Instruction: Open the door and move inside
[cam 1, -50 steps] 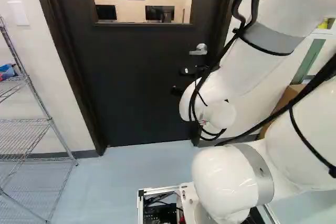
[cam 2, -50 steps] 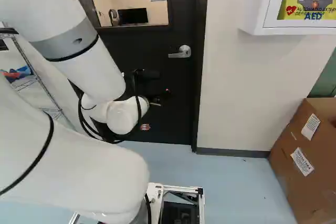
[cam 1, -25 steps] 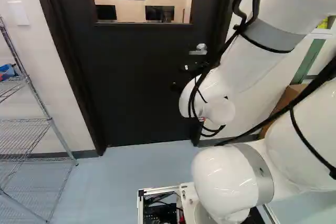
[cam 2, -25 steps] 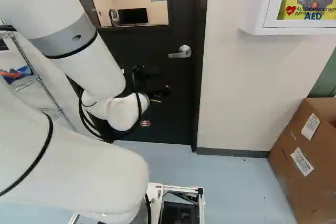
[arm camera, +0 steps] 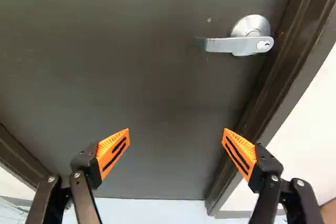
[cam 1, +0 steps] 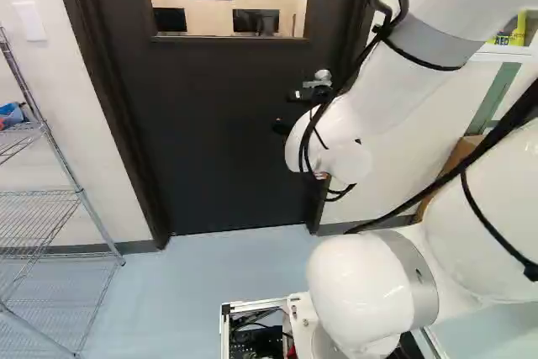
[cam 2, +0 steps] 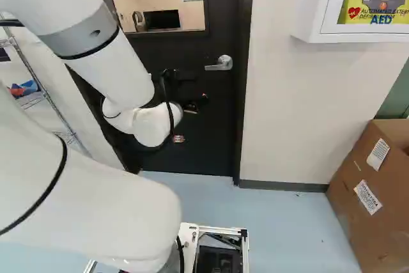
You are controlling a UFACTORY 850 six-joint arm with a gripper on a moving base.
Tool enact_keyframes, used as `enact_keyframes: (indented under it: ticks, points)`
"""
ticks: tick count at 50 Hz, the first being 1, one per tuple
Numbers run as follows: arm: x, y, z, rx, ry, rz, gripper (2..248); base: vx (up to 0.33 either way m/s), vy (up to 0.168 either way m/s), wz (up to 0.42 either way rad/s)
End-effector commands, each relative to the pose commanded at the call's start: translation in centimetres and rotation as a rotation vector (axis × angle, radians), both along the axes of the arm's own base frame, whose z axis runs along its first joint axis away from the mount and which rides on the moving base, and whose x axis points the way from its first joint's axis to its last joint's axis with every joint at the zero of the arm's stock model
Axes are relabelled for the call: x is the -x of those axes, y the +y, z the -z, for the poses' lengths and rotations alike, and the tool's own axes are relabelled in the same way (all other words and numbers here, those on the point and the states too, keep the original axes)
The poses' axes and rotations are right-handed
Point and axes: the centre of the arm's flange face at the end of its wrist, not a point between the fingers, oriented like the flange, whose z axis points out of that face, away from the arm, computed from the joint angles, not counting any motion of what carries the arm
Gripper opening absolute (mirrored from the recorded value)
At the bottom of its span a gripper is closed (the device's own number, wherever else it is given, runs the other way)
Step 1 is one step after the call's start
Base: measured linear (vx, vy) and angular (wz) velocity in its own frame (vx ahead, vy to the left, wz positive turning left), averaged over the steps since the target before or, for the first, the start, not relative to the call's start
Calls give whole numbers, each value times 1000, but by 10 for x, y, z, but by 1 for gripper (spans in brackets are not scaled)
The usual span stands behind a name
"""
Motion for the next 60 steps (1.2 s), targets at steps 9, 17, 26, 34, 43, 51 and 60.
enact_keyframes:
  ticks: [9, 17, 26, 34, 43, 51, 60]
  points:
    - [-11, 0, -10, 0, -21, 0, 247, 0, 0, 0]
    - [-20, 0, -18, 0, -39, 0, 247, 0, 0, 0]
    - [-27, 0, -28, 0, -60, 0, 247, 0, 0, 0]
    - [-33, 0, -36, 0, -80, 0, 247, 0, 0, 0]
    - [-38, 0, -45, 0, -101, 0, 247, 0, 0, 0]
    - [-43, 0, -53, 0, -120, 0, 247, 0, 0, 0]
    - [-48, 0, -63, 0, -141, 0, 247, 0, 0, 0]
